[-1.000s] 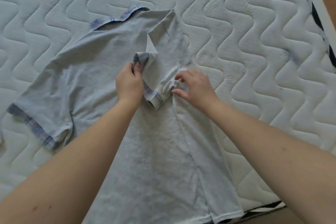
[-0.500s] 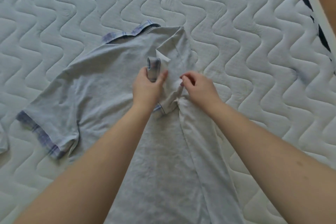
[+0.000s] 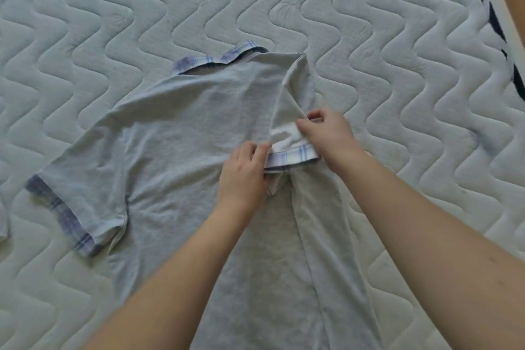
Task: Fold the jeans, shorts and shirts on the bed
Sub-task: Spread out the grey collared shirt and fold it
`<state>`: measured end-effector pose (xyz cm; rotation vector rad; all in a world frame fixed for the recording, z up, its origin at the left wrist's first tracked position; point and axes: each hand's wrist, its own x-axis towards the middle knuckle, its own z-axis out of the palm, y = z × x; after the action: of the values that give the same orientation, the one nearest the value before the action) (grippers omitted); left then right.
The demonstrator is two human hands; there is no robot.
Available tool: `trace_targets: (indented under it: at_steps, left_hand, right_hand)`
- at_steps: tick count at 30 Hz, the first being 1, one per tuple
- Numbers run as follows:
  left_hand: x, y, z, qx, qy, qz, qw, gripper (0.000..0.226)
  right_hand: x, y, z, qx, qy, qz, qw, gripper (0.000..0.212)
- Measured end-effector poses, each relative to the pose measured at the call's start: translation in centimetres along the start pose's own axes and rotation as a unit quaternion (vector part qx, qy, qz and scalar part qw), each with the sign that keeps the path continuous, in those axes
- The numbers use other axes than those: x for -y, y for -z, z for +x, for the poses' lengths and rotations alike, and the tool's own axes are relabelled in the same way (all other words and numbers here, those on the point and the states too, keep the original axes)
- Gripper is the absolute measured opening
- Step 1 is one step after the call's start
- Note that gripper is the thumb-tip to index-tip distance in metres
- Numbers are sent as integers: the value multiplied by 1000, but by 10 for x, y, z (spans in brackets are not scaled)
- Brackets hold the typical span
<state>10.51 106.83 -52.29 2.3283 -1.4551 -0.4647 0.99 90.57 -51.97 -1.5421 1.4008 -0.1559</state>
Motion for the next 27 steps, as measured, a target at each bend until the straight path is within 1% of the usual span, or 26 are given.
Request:
trace_targets:
  at_steps: [2, 4, 6, 7, 9, 11, 12, 14, 16, 18, 20, 22, 24, 25, 27]
  left_hand:
    - [3, -2, -4, 31, 55, -13, 998, 38]
    - [4, -5, -8, 27, 77, -32, 996, 36]
    - [3, -6, -12, 18, 86, -46, 995, 38]
    - [2, -6, -13, 16, 78, -46, 996, 41]
    - [2, -7, -16, 13, 44, -45, 998, 47]
    - [3, -8, -15, -1, 5, -39, 999, 47]
    - [5, -10, -14, -12, -11, -33, 999, 46]
    - [6, -13, -13, -29, -35, -17, 999, 44]
    - [7, -18, -13, -39, -69, 5, 997, 44]
    - [7, -20, -15, -40, -101, 39, 993, 42]
    - [6, -22, -18, -45, -124, 77, 988, 37]
    - [4, -24, -19, -44, -133, 111, 984, 39]
    - [4, -24, -21, -40, -127, 121, 984, 38]
    - [4, -24, -21, -40, -118, 112, 986, 35]
    - [4, -25, -22, -38, -77, 57, 995, 31]
  right_hand:
    - [-17, 1, -2, 9, -31, -38, 999, 9]
    - [-27, 3, -1, 30, -32, -122, 992, 12]
    - [-28, 5, 4, 51, -19, -181, 982, 22]
    - [-26, 5, 7, 44, -11, -183, 982, 26]
    - [-16, 5, 16, 4, 4, -126, 992, 32]
    - [-1, 5, 30, -32, 21, -72, 997, 39]
    - [8, 3, 38, -33, 31, -65, 997, 42]
    - [25, -2, 54, -19, 58, -96, 993, 39]
    - [40, -7, 69, -18, 76, -152, 985, 30]
    - [51, -10, 82, -17, 77, -185, 980, 22]
    - [55, -12, 93, -5, 80, -206, 975, 20]
    - [56, -12, 100, 9, 83, -215, 973, 19]
    - [55, -12, 104, 10, 86, -220, 972, 26]
    - [55, -11, 104, 3, 88, -224, 970, 29]
    - [54, -10, 99, -16, 90, -225, 970, 31]
